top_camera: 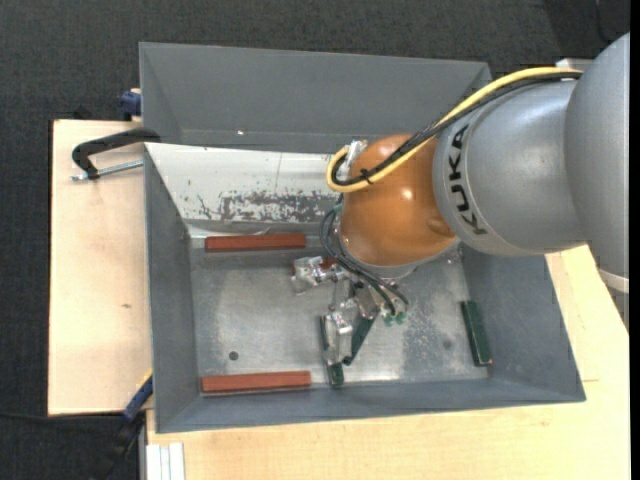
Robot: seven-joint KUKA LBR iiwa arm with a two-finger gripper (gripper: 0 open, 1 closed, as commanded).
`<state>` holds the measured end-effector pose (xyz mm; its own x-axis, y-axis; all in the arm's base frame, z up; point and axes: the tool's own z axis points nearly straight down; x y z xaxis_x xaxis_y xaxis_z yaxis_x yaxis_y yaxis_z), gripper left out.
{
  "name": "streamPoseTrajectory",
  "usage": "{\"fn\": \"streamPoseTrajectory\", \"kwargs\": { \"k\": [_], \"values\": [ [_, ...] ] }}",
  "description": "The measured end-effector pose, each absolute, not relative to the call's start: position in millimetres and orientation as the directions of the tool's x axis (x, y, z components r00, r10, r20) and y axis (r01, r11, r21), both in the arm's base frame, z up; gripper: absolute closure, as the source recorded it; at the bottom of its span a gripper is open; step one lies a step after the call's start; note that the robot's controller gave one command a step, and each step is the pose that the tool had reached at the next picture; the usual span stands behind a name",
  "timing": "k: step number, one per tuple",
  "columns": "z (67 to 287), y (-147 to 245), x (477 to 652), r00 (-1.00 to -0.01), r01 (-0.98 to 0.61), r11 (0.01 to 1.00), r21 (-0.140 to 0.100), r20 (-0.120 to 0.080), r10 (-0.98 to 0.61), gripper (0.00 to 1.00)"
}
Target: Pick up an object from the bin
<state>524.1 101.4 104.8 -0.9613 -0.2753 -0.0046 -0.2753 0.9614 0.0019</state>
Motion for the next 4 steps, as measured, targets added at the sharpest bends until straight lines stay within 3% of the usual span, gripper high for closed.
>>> {"fn": "streamPoseTrajectory", "kwargs": {
  "k": [1,2,3,4],
  "values": [
    [116.0,73.5,527.0,-0.888,-0.460,0.888,0.000,-0.005,-0.460,0.00],
    [118.2,50.7,530.0,-0.687,-0.726,0.687,-0.002,-0.007,-0.726,0.00],
    [80.8,69.4,514.0,-0.558,-0.830,0.558,0.000,-0.002,-0.830,0.00],
    [70.6,63.3,511.5,-0.425,-0.905,0.425,0.000,-0.002,-0.905,1.00]
  ]
}}
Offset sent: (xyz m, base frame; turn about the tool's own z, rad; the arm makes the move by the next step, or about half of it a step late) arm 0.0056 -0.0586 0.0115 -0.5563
